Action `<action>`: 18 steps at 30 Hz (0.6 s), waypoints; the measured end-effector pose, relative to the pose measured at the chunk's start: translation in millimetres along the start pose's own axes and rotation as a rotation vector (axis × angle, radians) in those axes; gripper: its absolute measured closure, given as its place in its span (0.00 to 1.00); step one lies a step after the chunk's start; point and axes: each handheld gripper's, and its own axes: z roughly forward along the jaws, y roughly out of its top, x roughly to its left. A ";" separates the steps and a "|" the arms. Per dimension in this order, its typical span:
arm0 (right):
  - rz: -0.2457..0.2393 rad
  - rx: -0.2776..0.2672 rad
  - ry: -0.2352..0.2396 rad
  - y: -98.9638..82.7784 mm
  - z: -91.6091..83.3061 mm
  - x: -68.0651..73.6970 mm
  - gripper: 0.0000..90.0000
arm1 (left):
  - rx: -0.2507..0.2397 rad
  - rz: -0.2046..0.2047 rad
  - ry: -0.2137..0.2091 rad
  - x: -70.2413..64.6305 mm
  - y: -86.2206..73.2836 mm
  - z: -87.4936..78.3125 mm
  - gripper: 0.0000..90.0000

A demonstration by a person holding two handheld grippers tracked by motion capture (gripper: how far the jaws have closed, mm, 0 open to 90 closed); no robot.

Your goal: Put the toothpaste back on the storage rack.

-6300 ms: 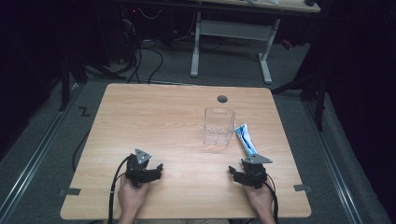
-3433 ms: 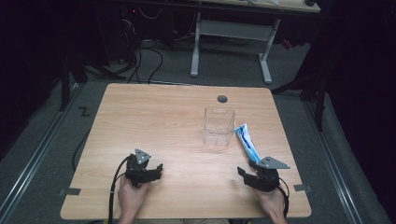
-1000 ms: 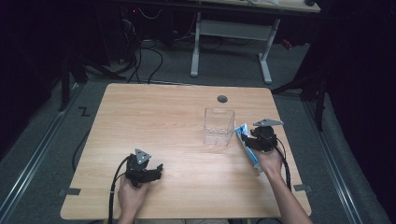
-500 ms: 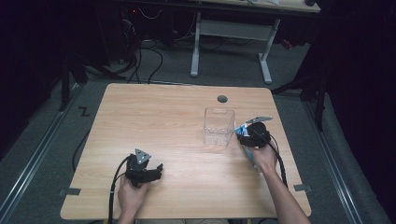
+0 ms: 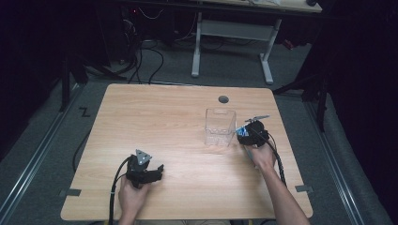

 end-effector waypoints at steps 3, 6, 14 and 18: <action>-0.007 0.019 -0.016 1.0 4.5 1.2 0.49 | 0.001 0.001 0.000 0.1 0.0 0.0 0.23; -0.003 0.028 -0.019 3.5 5.6 0.3 0.49 | 0.001 0.001 0.000 0.1 0.0 -0.1 0.23; 0.028 0.063 -0.036 5.3 10.6 -8.4 0.50 | 0.000 0.000 0.000 0.0 0.0 0.0 0.23; 0.022 0.082 -0.048 4.9 12.6 -9.3 0.50 | 0.001 0.001 0.000 0.1 0.0 -0.1 0.23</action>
